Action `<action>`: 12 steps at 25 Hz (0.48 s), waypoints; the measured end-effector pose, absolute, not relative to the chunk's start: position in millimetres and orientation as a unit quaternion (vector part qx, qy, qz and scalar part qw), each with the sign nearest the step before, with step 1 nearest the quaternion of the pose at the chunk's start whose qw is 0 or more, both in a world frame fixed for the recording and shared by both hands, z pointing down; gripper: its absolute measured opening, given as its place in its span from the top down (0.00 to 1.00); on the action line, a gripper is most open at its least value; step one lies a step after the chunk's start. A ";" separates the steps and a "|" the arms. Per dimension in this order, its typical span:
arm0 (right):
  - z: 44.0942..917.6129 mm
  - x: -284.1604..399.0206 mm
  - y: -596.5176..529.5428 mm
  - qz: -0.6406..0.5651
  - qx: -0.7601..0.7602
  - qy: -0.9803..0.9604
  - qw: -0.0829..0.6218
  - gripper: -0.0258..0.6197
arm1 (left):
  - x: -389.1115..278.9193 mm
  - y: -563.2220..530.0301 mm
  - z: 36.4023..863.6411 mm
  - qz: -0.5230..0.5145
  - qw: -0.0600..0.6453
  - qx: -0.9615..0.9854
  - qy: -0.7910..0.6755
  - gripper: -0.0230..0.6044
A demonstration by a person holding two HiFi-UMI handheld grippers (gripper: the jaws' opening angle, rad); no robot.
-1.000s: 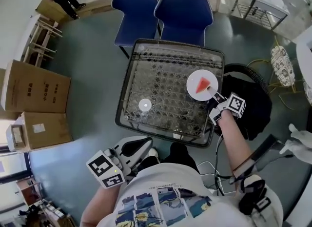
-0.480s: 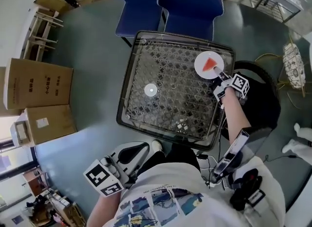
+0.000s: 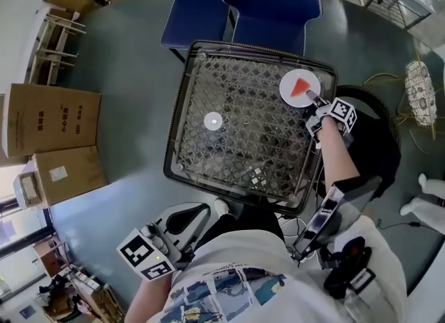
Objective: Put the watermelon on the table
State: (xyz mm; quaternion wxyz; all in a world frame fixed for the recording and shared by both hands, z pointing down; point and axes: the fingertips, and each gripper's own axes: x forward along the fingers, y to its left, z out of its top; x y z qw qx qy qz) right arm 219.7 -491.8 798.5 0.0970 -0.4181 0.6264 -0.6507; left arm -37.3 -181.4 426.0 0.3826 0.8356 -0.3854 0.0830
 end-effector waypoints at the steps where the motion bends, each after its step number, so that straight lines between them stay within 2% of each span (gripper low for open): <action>1: 799.7 221.8 -492.3 -0.647 -0.423 0.628 0.089 0.92 | -37.7 -182.2 426.3 0.083 0.383 0.835 -0.386 0.95; 9: 804.6 223.8 -495.8 -0.603 -0.461 0.651 -0.009 0.91 | -37.0 -186.4 429.9 0.076 0.387 0.833 -0.387 0.95; 12: 806.5 224.2 -495.3 -0.588 -0.471 0.656 -0.052 0.88 | -37.1 -186.1 429.7 0.073 0.387 0.832 -0.391 0.95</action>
